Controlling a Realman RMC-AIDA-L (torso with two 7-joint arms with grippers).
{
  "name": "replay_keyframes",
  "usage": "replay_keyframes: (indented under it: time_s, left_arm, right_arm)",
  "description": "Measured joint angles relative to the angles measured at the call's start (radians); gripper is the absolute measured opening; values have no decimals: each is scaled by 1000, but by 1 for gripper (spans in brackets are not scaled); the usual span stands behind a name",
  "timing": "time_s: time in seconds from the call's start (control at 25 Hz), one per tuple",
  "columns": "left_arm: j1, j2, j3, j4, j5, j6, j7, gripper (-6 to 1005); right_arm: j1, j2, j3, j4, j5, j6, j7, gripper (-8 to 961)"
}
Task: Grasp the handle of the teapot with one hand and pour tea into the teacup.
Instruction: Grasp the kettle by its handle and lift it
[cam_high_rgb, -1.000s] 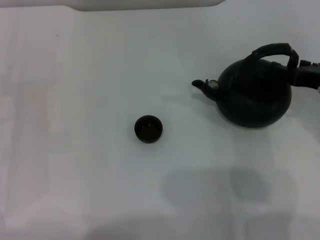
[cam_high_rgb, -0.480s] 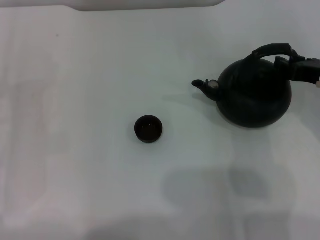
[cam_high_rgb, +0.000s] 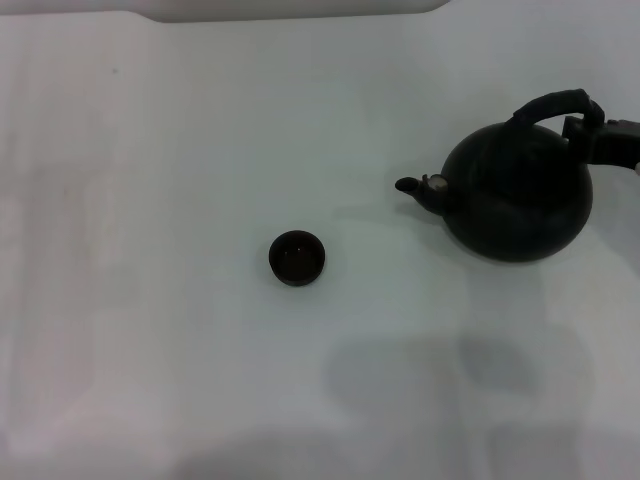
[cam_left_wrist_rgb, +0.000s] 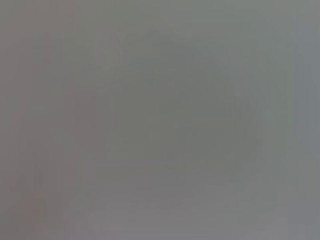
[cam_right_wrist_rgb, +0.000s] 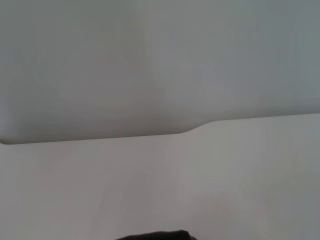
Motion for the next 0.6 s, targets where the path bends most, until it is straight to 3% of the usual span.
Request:
replay_keyframes:
  time_s: [0.24,0.6]
  left_arm:
    - [4,-1,0,0,0,0,0,876]
    - [7,-2,0,-4,0,-2,-6,877]
  right_arm:
    - [4,-2,4,-12,-4,15,-24,185]
    - [59,0,-13,-102,-6,68,-124,180]
